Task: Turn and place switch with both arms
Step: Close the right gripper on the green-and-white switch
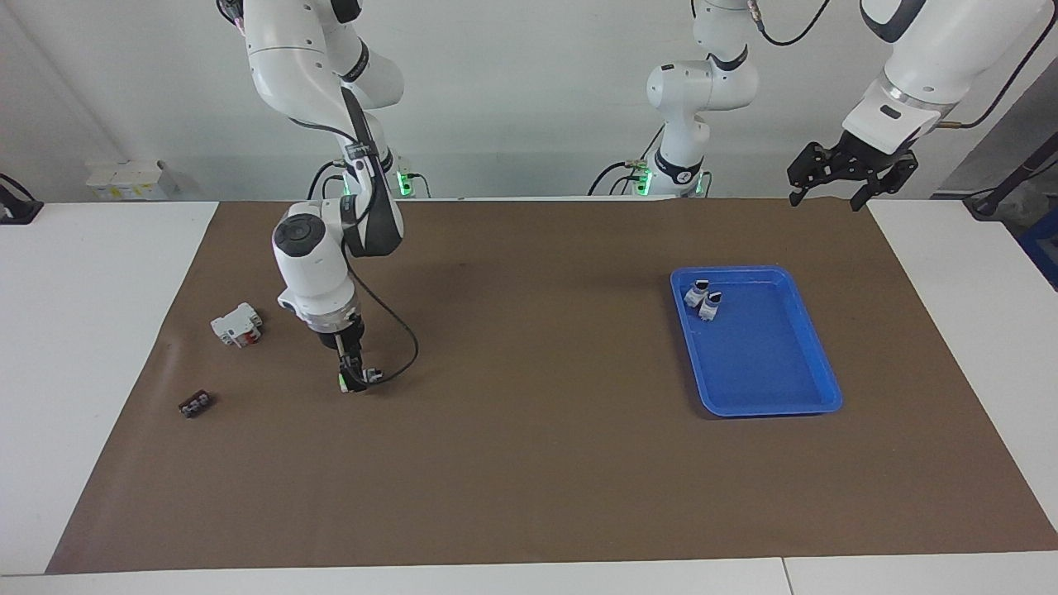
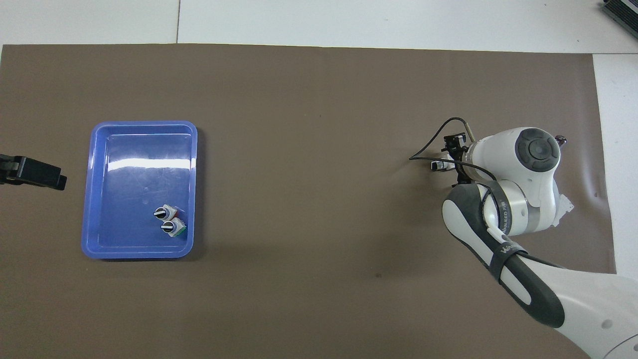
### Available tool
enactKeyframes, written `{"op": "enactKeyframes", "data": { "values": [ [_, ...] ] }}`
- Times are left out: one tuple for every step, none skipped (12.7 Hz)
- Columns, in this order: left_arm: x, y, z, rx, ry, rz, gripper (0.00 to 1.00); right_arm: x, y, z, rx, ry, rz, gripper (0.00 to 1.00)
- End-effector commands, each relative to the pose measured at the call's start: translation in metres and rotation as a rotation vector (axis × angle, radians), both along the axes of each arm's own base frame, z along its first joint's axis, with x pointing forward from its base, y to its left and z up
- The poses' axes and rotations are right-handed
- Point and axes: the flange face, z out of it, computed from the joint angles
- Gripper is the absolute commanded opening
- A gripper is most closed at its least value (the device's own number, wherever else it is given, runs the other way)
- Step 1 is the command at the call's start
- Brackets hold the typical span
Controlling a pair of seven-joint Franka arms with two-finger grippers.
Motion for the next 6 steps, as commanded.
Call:
{"op": "enactKeyframes", "data": {
  "values": [
    [-0.0078,0.0025,0.0012,0.005,-0.002,0.005,1.0,0.0003,-0.0166,-0.0101,0.028,-0.004,-0.004,0.89],
    [-0.008,0.0025,0.0004,0.005,0.001,0.004,1.0,0.0011,-0.0114,-0.0122,0.047,-0.012,-0.02,0.78],
    [-0.008,0.0025,0.0003,0.005,0.001,0.011,1.0,0.001,-0.0071,-0.0128,0.063,-0.012,-0.033,0.74],
    [-0.0082,0.0025,0.0009,0.006,0.001,0.013,1.0,0.001,-0.0072,-0.0128,0.067,-0.012,-0.037,0.74],
    [-0.0106,0.0026,0.0019,0.006,0.007,0.011,1.0,0.001,-0.0081,-0.0128,0.067,-0.012,-0.036,0.58],
    [-0.0119,0.0018,0.001,0.006,0.018,0.011,1.0,0.0008,-0.009,-0.0131,0.067,-0.009,-0.036,0.01]
  ]
}}
